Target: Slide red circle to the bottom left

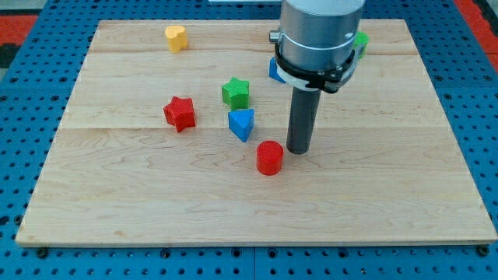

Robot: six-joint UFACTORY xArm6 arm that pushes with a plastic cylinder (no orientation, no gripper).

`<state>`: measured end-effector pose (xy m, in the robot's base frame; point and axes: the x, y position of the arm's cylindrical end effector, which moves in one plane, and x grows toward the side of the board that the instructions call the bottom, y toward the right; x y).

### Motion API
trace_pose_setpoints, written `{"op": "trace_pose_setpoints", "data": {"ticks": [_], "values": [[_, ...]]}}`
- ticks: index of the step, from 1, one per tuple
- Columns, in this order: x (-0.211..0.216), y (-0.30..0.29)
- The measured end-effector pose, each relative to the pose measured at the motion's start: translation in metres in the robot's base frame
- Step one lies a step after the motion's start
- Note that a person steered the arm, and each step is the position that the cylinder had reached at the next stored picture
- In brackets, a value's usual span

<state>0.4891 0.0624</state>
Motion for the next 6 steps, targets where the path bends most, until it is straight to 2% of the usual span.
{"op": "trace_pose_setpoints", "data": {"ticks": [1, 2, 3, 5, 6], "values": [[0.037, -0.019], [-0.004, -0.106], [-0.013, -0.128], [0.012, -0.197], [0.04, -0.233]]}}
